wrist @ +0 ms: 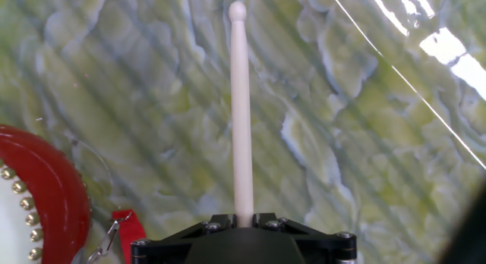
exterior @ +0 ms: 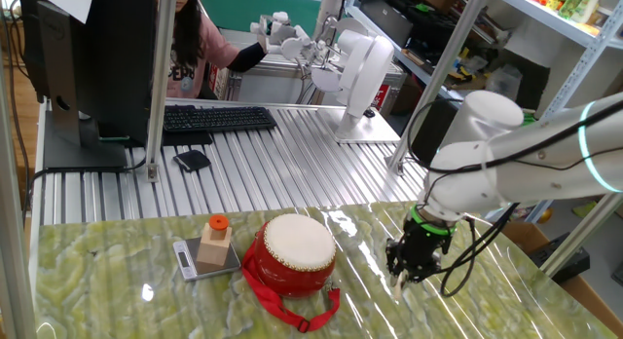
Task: Play the drum
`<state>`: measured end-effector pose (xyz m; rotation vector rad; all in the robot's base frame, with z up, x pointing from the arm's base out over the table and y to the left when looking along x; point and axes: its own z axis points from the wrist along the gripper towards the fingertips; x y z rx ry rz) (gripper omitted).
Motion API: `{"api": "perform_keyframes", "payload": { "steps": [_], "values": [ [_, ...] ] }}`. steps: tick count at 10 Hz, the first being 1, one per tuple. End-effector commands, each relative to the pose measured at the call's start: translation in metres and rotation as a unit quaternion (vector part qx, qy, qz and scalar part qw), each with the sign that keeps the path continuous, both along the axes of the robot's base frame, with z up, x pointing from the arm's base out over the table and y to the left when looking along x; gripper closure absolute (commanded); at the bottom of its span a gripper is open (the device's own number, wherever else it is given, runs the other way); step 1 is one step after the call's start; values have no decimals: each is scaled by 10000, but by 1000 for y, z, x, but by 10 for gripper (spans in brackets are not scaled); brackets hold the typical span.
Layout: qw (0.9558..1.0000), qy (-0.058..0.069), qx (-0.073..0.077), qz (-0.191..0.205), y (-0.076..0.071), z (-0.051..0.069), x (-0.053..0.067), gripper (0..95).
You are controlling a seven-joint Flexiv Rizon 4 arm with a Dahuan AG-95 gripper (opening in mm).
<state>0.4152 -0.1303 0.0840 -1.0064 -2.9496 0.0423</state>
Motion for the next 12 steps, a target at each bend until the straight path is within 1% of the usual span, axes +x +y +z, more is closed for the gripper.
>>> {"api": "perform_keyframes", "payload": {
  "steps": [1,5,12],
  "values": [
    [10000,19,37,7,0,0,-1,950],
    [10000,50,73,33,1,-6,-1,950],
    [9999,50,127,46,2,-14,-2,950]
  ]
}}
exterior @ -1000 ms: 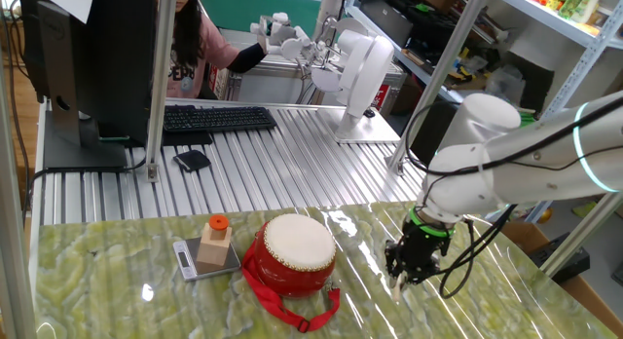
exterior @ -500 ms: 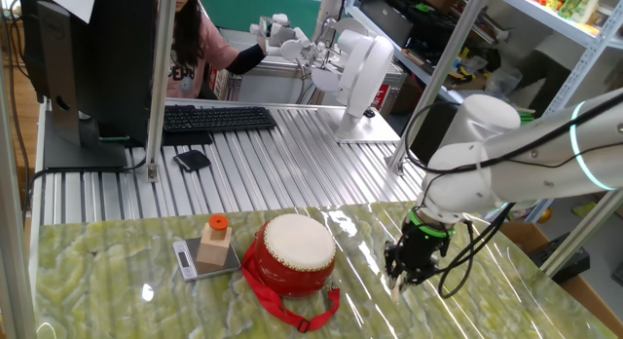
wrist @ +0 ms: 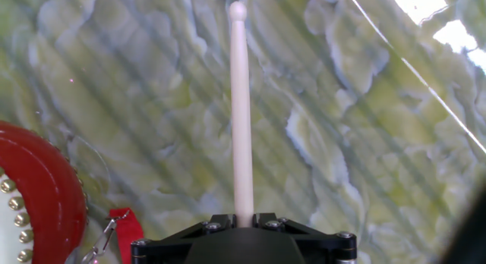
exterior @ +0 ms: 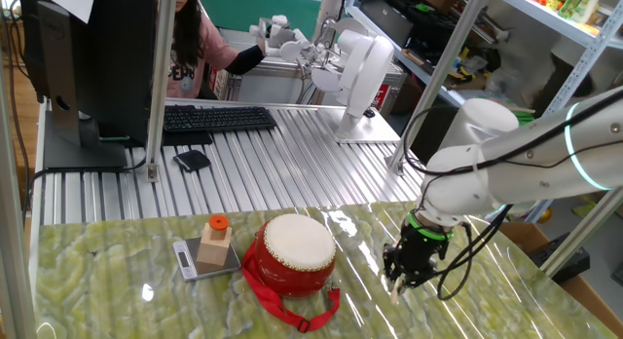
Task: Play the drum
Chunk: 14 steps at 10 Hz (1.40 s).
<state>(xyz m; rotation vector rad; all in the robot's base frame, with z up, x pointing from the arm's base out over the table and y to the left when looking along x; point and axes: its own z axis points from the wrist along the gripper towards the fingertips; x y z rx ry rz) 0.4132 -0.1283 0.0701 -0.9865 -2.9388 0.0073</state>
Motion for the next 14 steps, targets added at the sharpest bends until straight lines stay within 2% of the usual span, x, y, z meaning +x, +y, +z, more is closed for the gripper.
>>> {"api": "perform_keyframes", "payload": {
  "steps": [1,14],
  "values": [
    [10000,7,-6,3,0,-2,0,950],
    [10000,-18,49,-17,3,-18,-1,950]
  ]
}}
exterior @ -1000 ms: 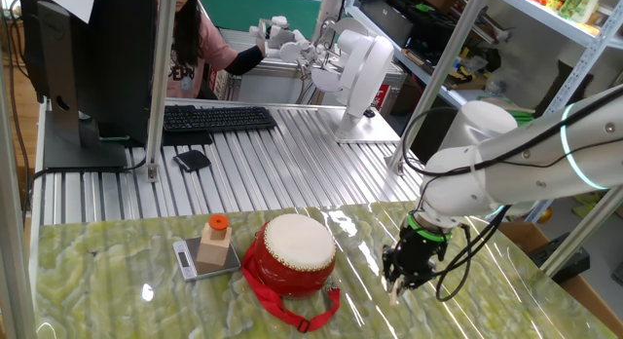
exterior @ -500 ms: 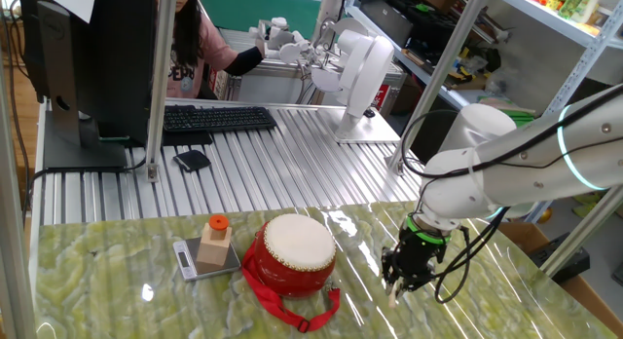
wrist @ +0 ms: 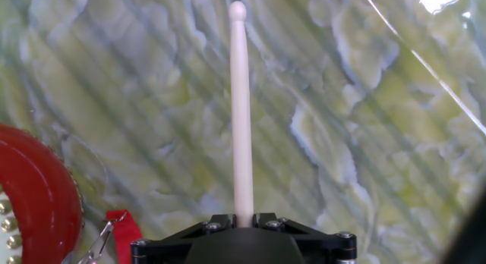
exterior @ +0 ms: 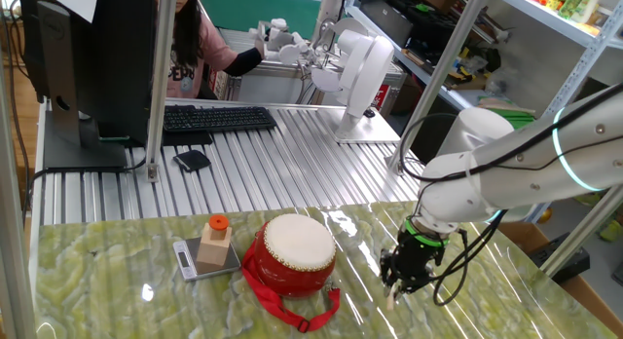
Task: Play the drum
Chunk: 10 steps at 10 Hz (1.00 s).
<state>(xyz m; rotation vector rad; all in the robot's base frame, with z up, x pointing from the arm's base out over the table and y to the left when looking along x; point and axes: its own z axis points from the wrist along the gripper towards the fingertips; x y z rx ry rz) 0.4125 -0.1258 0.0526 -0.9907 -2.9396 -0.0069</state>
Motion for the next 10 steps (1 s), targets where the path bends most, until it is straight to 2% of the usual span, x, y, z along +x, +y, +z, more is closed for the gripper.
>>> {"api": "perform_keyframes", "payload": {
  "steps": [1,4,8,10],
  "values": [
    [10000,-1,22,-1,1,-1,-1,950],
    [10000,-89,3,0,2,-8,-2,950],
    [9999,-155,-4,55,2,-8,-2,950],
    [9997,-240,-21,92,2,-8,-2,950]
  ]
}}
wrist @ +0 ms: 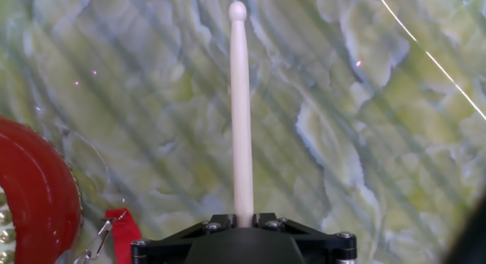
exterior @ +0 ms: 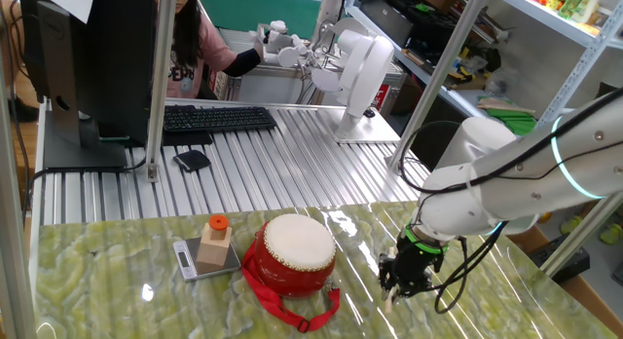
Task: Play the drum
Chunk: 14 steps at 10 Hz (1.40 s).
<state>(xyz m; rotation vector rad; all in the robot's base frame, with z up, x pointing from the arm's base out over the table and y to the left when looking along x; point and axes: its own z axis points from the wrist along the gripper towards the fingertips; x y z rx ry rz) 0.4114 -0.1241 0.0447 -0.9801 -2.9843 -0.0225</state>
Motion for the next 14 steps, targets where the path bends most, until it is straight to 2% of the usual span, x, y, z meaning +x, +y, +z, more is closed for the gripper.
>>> {"api": "perform_keyframes", "payload": {
  "steps": [1,6,13,14],
  "values": [
    [10000,-52,-16,48,0,0,-1,950],
    [10000,-32,-58,-50,0,0,-1,950],
    [9999,30,-75,91,0,0,-1,950],
    [9999,87,-62,71,0,0,-1,950]
  ]
}}
